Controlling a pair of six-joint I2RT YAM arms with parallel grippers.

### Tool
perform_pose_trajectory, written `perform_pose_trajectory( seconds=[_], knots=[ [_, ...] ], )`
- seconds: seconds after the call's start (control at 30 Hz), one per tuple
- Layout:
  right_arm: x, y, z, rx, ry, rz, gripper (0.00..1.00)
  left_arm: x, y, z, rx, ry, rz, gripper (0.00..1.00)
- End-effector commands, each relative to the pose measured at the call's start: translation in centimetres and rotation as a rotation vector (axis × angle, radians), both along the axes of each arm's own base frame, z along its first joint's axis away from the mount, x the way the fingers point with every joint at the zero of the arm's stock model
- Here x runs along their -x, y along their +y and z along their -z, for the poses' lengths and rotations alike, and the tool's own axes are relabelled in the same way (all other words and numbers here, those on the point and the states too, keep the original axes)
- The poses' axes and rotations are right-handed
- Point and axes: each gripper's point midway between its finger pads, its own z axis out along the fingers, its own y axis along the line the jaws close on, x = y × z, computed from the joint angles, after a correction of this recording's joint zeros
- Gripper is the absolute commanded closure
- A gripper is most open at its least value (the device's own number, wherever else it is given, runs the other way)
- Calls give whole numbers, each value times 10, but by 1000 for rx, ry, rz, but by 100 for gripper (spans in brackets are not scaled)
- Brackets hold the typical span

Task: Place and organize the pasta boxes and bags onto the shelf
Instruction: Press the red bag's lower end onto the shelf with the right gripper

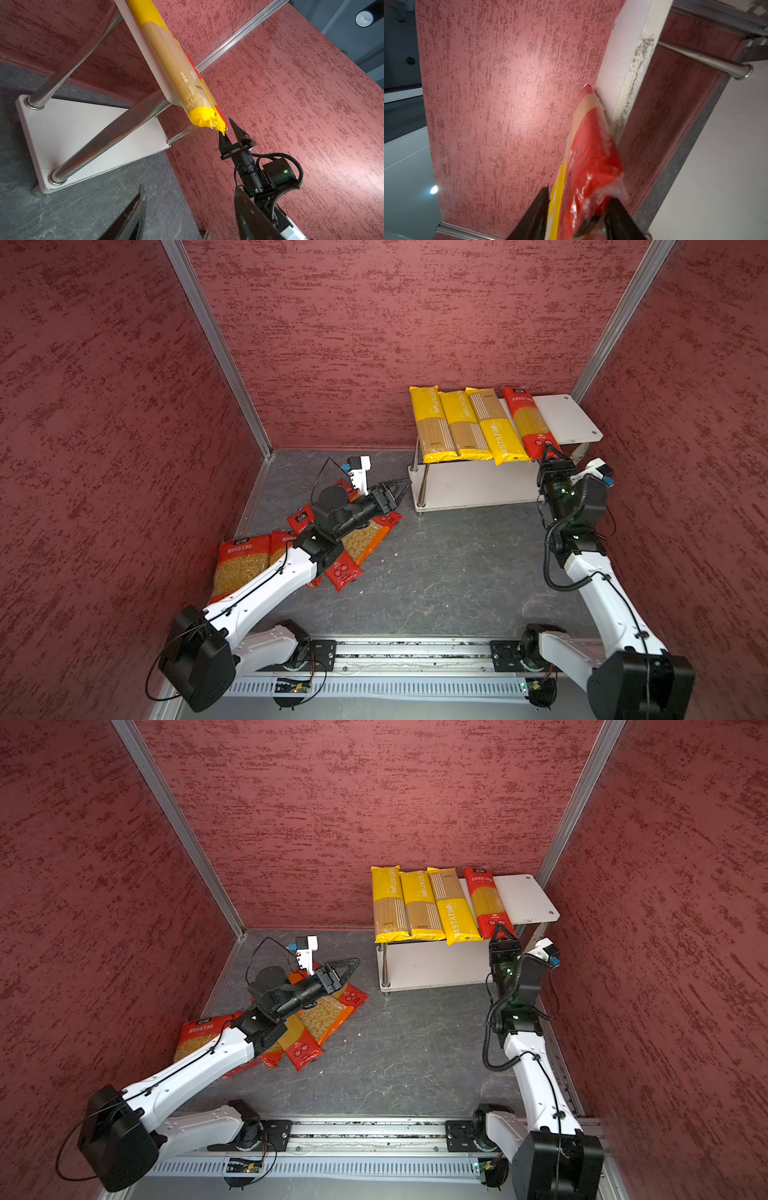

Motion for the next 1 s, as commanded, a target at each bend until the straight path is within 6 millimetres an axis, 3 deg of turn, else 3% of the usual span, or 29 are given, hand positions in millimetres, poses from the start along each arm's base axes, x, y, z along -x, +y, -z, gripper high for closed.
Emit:
perform_pose_trajectory(
  seconds=[0.0, 0.23, 0.4, 0.63, 0.97],
  knots=[
    [-2, 3, -12, -11, -18, -35, 64, 3, 2, 5, -24, -9, -8, 34],
    [-11, 13, -30, 39, -59, -93, 81, 4, 2, 7, -24, -6, -10, 34],
    [-18, 17, -41, 104, -56, -115, 87, 4, 1, 8, -26, -5, -5, 34],
    [-23, 17, -34, 98, -30, -148, 91, 6, 4, 9, -36, -7, -14, 34],
    [-13, 9, -28, 82, -31, -167, 92, 5, 2, 11, -38, -1, -10, 34]
  ],
)
